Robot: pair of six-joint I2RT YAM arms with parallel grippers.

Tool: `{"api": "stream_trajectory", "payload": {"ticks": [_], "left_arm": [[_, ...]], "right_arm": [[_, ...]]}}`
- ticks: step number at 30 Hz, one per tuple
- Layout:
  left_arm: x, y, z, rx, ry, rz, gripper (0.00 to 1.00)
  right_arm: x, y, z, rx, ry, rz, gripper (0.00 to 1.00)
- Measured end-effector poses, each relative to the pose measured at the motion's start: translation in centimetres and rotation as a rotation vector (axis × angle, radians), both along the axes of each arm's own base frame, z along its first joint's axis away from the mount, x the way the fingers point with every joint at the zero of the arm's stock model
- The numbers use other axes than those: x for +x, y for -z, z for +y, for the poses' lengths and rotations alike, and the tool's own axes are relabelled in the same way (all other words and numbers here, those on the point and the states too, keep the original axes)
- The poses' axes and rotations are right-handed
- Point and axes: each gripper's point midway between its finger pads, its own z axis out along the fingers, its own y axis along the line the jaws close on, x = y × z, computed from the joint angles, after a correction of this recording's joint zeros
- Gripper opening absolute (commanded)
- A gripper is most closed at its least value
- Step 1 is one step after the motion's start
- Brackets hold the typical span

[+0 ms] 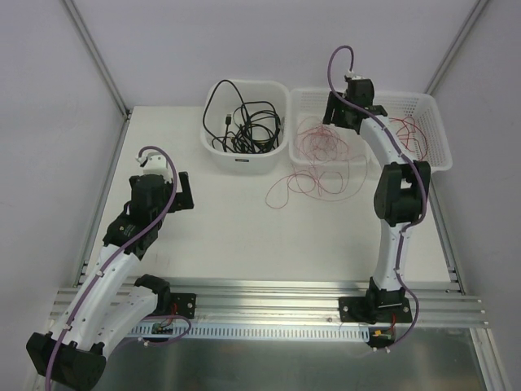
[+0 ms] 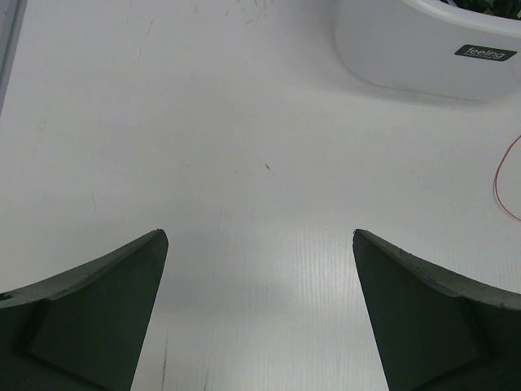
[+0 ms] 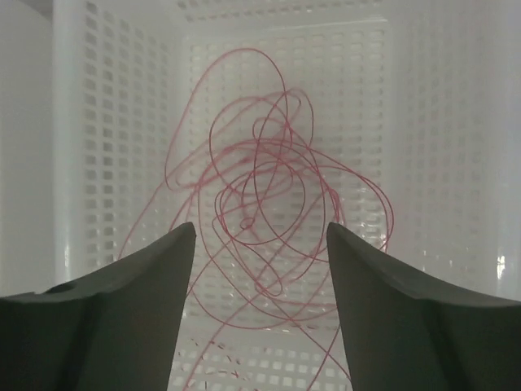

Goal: Untangle the cables

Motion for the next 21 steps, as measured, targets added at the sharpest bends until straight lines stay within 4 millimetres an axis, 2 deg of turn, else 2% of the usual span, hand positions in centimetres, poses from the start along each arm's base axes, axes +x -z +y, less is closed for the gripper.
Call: {"api": "stream_trajectory", "payload": {"ticks": [1,3,5,7,10,12,15,17,20,21], "left_arm": [[0.0,0.0,0.0,0.0,0.001,0.001,0.99],[0.0,0.0,-0.1,-0.002,0.004,0.001,0.99],[0.0,0.0,-0.1,-0.002,0.004,0.001,0.99],[0.0,0.0,-0.1,-0.002,0.005,0.001,0.99],[0.0,0.0,-0.1,-0.003,0.006,0.001,0.99],[0.0,0.0,-0.1,-0.004,0.007,0.001,0.99],[0.0,0.0,-0.2,-0.007,0.012,0.002,0.99],[0.0,0.0,-0.3,-0.008,0.013,0.002,0.99],[0.0,0.0,-0.3,-0.009,0.014,0.0,0.99],[-0.1,0.0,-0.3,-0.01,0.015,-0.001,0.99]], "right_arm": [[-0.5,1.0,-0.2,-0.005,-0.001,0.038,0.81],[-1.0,1.1,-0.4,-0.011,-0.002,0.061,0.88],[-1.5,-0.5,-0.3,-0.009,-0.016,0.042,0.93],[-2.6,-3.1,-0.1,-0.007,-0.034,0.007,0.93],[-6.5,-7.7,0.3,-0.013,-0.064,-0.056,0.93],[-10.4,-10.5,1.2,-0.017,-0.097,-0.104,0.93],[-15.8,-12.9,3.7,-0.019,-0.163,-0.167,0.92],[-18.9,-12.2,5.8,-0.021,-0.227,-0.162,0.91],[-21.9,-7.7,8.4,-0.039,-0.315,-0.067,0.89],[-22.6,-5.5,9.2,-0.053,-0.344,-0.019,0.88]]}}
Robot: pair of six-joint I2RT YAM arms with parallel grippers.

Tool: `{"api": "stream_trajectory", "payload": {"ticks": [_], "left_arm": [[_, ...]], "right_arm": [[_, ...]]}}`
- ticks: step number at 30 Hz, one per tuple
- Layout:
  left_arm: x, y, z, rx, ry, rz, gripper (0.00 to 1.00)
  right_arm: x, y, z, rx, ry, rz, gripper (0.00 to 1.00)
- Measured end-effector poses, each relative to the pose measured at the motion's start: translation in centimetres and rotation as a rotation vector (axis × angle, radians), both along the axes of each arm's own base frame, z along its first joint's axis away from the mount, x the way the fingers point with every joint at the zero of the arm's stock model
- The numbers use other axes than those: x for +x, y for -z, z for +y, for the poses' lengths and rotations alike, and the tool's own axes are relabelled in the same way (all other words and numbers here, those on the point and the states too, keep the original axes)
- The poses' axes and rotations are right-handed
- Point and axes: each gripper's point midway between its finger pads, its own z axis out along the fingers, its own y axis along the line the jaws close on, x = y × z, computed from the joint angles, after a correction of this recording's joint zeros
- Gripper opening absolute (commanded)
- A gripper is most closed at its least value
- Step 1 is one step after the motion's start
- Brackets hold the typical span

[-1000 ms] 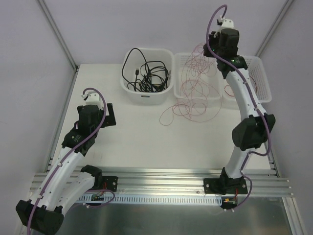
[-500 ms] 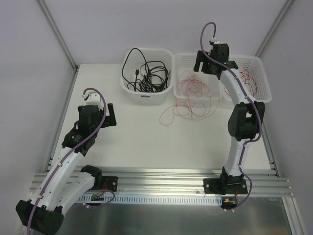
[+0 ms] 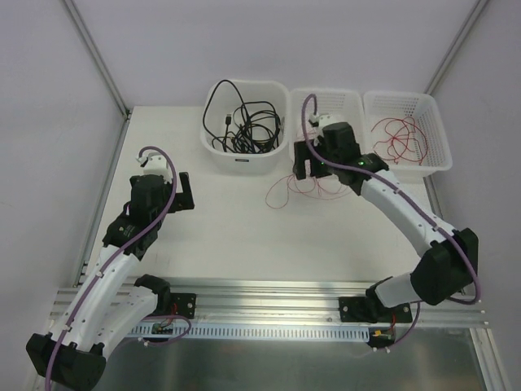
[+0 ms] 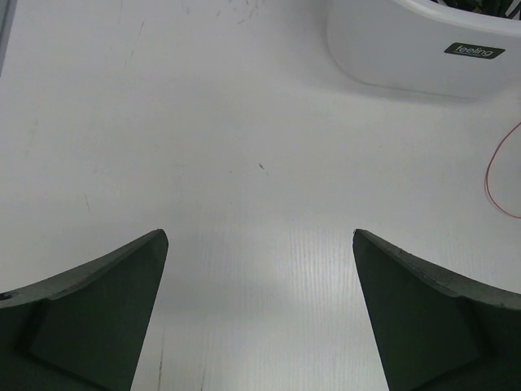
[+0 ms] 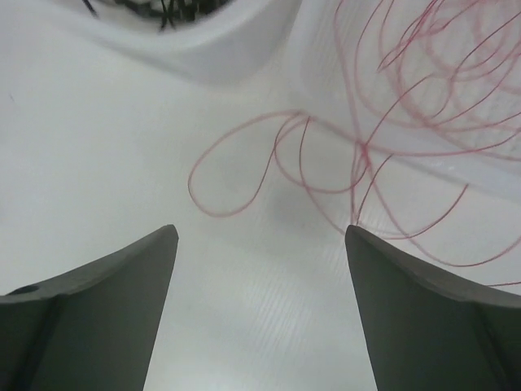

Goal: Untangle the cables

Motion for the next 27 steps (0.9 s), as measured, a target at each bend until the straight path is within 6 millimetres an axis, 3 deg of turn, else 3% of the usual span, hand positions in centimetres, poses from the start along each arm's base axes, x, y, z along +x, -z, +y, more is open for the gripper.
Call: {"api": "stream_trajectory", "payload": {"ticks": [4,6,9,16,23,27], "left_arm": [[0.0,0.0,0.0,-0.002,0.002,-0.001,0.99],[0.0,0.0,0.0,-0.002,0.003,-0.002,0.99],[0.0,0.0,-0.1,-0.003,0.003,-0.002,0.99],[0.0,-0.1,0.0,-0.003,0.003,-0.003,0.99],[-0.1,-0.1,0.0,-0.003,0.003,-0.006,0.99],[-0.1,-0.1,0.0,-0.004,0.002,-0.006,0.99]], "right_arm": [[-3.3,8.0,2.6,-0.129,-0.164,0.168,0.86],[-4.9,10.5,4.4,-0.172,-0.287,0.222,0.79],[-6.4,13.0,6.1,-0.216,-0.446,0.279,0.77],[-5.8,14.9,8.1,-0.293,-0.643,0.308,0.72],[-5.3,16.6,10.1,-0.375,-0.762,0.302,0.52],[-5.2,18.0,10.2,-0.427,-0.792,0.322,0.5]]}}
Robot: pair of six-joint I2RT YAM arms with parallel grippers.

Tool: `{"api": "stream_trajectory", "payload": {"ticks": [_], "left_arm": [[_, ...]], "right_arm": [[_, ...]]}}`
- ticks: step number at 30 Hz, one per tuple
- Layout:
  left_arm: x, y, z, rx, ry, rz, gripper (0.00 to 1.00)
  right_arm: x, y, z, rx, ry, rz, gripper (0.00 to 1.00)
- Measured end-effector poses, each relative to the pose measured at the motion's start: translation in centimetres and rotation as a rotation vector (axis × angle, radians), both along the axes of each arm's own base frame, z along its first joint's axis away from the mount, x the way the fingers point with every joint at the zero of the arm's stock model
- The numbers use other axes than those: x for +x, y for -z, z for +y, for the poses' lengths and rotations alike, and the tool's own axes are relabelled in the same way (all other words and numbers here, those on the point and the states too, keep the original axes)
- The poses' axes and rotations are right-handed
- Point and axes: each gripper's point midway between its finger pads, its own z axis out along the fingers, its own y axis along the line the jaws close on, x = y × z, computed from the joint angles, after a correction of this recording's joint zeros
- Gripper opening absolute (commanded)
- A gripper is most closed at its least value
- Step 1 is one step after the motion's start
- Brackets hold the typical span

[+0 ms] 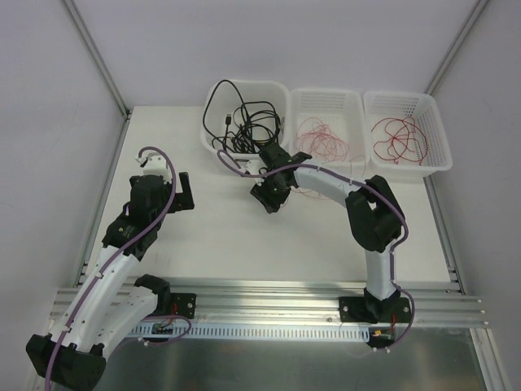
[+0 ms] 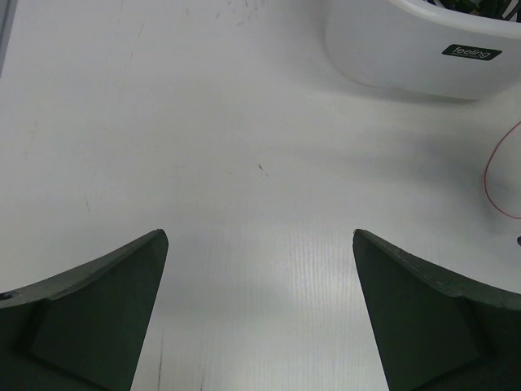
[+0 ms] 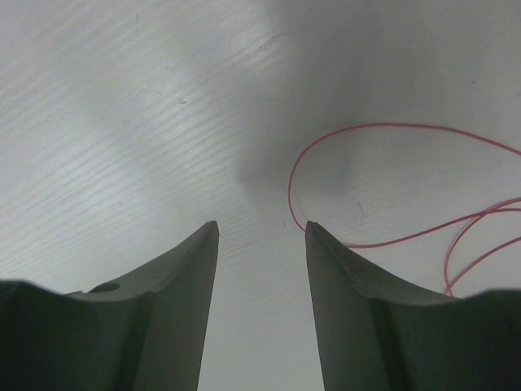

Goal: Untangle the cables

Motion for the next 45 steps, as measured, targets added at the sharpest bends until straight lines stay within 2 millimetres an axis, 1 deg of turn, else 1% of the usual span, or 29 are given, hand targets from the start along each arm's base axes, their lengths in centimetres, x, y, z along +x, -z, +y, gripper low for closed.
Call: {"api": "stream_trajectory", "payload": {"ticks": [8,10,14,18,20,24,27,28,31,34,37,39,41,44,45], "left_arm": [[0.0,0.2,0.0,0.001,0.0,0.003,0.99],[-0.1,0.3,0.0,0.003,0.0,0.007,0.99],[-0.1,0.5,0.0,0.004,0.0,0.012,0.99],[-0.1,0.5,0.0,0.004,0.0,0.012,0.99],[-0.1,0.5,0.0,0.004,0.0,0.012,0.99],[-0.1,0.5,0.0,0.004,0.0,0.012,0.99],[-0.1,0.5,0.0,0.004,0.0,0.012,0.99],[-0.1,0.5,0.0,0.004,0.0,0.012,0.99],[-0.1,0.5,0.0,0.004,0.0,0.012,0.99],[-0.1,0.5,0.0,0.004,0.0,0.012,0.99],[-0.1,0.5,0.0,0.004,0.0,0.012,0.99],[-0.1,0.5,0.0,0.004,0.0,0.012,0.99],[-0.1,0.5,0.0,0.004,0.0,0.012,0.99],[-0.1,0.6,0.0,0.004,0.0,0.012,0.99],[-0.1,0.6,0.0,0.004,0.0,0.012,0.99]], "right_arm": [[0.2,2.1,-0.4,-0.076,-0.033,0.007,0.43],[0.2,2.5,-0.5,-0.09,-0.037,0.011,0.42],[0.6,3.1,-0.3,-0.109,-0.043,0.013,0.4],[0.8,3.2,-0.4,-0.126,-0.051,0.007,0.37],[1.0,3.2,-0.4,-0.139,-0.055,0.003,0.31],[1.2,3.3,-0.5,-0.16,-0.061,-0.009,0.24],[1.2,3.3,-0.5,-0.177,-0.071,-0.024,0.15],[1.2,3.3,-0.5,-0.183,-0.075,-0.031,0.09],[1.1,3.3,-0.5,-0.196,-0.084,-0.048,0.01],[0.9,3.3,-0.7,-0.189,-0.082,-0.07,0.01],[-0.2,3.1,-1.8,-0.206,-0.081,-0.063,0.01],[-1.1,2.6,-3.0,-0.235,-0.078,-0.053,0.01],[-1.3,1.2,-3.9,-0.255,-0.068,-0.069,0.01],[-0.5,-2.5,-4.9,-0.245,-0.037,-0.146,0.01],[0.1,-4.3,-5.2,-0.237,-0.019,-0.185,0.01]]}}
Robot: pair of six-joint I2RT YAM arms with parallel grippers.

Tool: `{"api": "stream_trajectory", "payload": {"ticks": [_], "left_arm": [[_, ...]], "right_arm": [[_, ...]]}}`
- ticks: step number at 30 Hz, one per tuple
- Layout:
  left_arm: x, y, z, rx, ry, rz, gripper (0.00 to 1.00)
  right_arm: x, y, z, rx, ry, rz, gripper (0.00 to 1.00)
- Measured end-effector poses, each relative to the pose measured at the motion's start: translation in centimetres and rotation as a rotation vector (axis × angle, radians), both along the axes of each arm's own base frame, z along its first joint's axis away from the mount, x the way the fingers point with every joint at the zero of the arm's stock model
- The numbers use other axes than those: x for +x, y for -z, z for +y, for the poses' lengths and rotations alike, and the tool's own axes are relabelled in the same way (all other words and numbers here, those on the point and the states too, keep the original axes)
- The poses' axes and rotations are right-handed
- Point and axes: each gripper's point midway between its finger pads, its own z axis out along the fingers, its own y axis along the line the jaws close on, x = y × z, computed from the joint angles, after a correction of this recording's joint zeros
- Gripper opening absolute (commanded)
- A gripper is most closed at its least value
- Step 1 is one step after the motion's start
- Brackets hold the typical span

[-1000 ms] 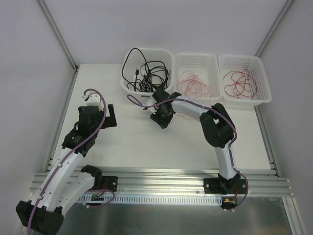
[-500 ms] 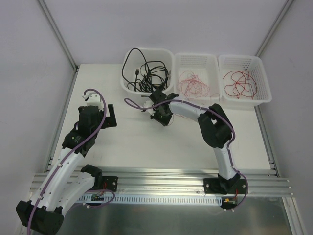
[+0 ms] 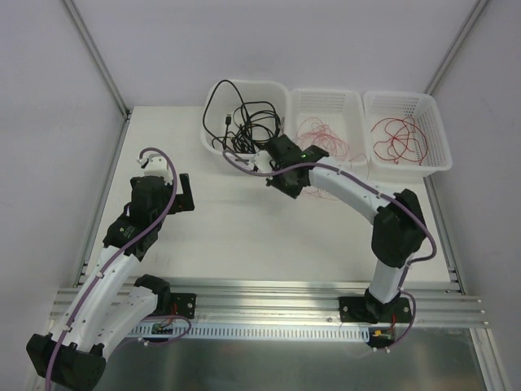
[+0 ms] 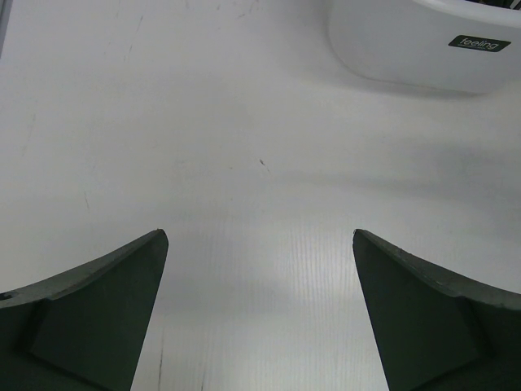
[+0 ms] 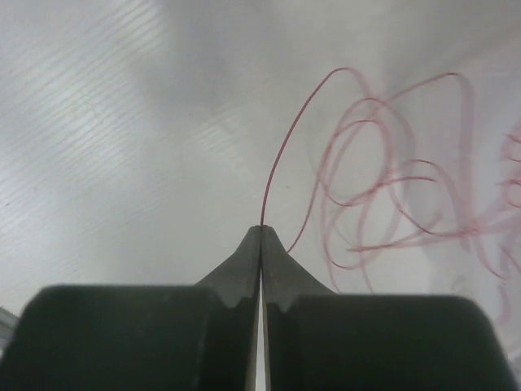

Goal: Untangle the cables

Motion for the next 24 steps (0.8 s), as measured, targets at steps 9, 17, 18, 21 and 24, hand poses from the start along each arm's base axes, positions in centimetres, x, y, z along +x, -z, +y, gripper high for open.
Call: {"api": "stream_trajectory", "payload": {"ticks": [9,17,18,21,24], "left_arm": [[0.0,0.0,0.0,0.0,0.0,0.0,0.99],[0.0,0.0,0.0,0.0,0.0,0.0,0.99],[0.0,0.0,0.0,0.0,0.0,0.0,0.99],[0.0,0.0,0.0,0.0,0.0,0.001,0.99],[0.0,0.0,0.0,0.0,0.0,0.001,0.99]], "right_arm": [[8.6,-19.2,-6.4,0.153,0.254,-0.467,0.01],[15.3,-28.6,-13.2,0.252,0.526,-0.734,0.01],[16.3,-28.4,-13.7,0.258,0.552,-0.743,0.01],[19.4,-25.8,-14.5,0.264,0.614,-0.723,0.01],[22.5,-20.5,-14.9,0.242,0.662,-0.647,0.14]]}}
